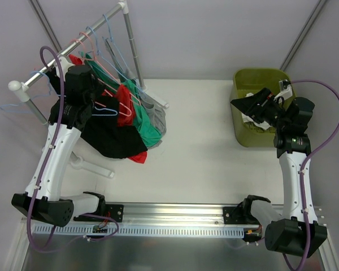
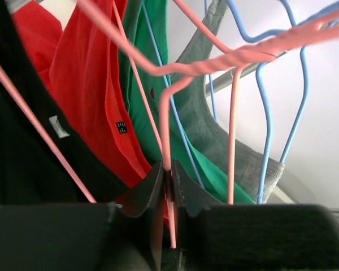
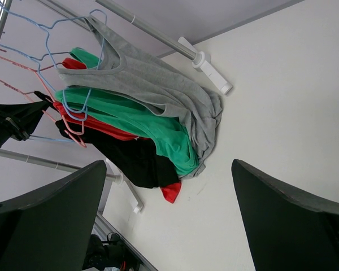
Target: Remove the tank top from the hanger
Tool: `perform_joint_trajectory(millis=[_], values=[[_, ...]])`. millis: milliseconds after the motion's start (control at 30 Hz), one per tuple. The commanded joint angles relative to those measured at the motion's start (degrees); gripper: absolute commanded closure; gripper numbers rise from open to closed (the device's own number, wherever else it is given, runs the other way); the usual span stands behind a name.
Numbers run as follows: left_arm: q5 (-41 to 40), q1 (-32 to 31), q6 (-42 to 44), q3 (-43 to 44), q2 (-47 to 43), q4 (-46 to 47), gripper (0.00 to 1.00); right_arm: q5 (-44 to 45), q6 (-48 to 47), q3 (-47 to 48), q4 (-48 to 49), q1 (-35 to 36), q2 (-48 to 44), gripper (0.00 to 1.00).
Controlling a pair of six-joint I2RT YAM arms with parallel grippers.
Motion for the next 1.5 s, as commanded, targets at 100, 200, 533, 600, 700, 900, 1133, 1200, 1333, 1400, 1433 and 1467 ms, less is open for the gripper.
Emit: perform_joint_trajectory(millis=[100, 200, 533, 600, 700, 900, 1133, 1200, 1333, 1400, 1433, 1467], values=[[-0.7, -0.16, 0.5, 1.83, -4.75, 1.48, 1.0, -1.17, -0.06, 0.15, 2.61, 0.8, -1.82, 0.01], [1.15, -0.25, 0.59, 2.88, -6.24, 1.39, 1.0, -1.08, 0.03, 0.15, 2.7, 0.97, -1.91, 0.0], [10.56, -2.79, -0.29, 2.46, -10.81, 1.56, 1.0, -0.64, 0.38, 0.23, 3.05, 1.59, -2.08, 0.01], [10.3, -6.03, -0.29, 1.57, -11.87, 1.74, 1.0, -0.73, 0.38, 0.15, 3.4, 1.68, -2.08, 0.01], [10.38, -10.78, 1.99, 0.17, -13.54, 1.65, 1.0, -0.9, 0.38, -0.03, 3.58, 1.85, -1.91, 0.0], [10.9, -16.42, -0.54, -8.52, -21.27, 1.74, 1.0, -1.78, 0.12, -0.47, 4.01, 1.94, -1.56, 0.01], [24.6, -20.73, 1.28, -13.2, -25.32, 1.66, 1.0, -13.88, -0.14, -0.38, 12.18, 6.76, 0.02, 0.01], [30.82, -21.96, 1.82, -14.42, -25.76, 1.74, 1.0, -15.75, -1.63, 0.23, 13.16, 8.88, 0.55, 0.01], [37.35, -24.24, 1.64, -17.41, -28.74, 1.74, 1.0, -16.38, -7.6, 1.46, 12.37, 19.66, 0.29, 0.01], [42.25, -25.21, 1.2, -18.99, -29.36, 1.74, 1.0, -14.89, -9.72, 2.16, 10.8, 23.02, 0.73, 0.01], [44.11, -25.47, 1.29, -19.43, -29.54, 1.74, 1.0, -13.14, -10.77, 2.34, 10.61, 25.64, 1.43, 0.0], [46.05, -25.82, 1.29, -19.87, -29.63, 1.74, 1.0, -12.25, -11.13, 2.78, 10.52, 26.89, 1.78, 0.0]])
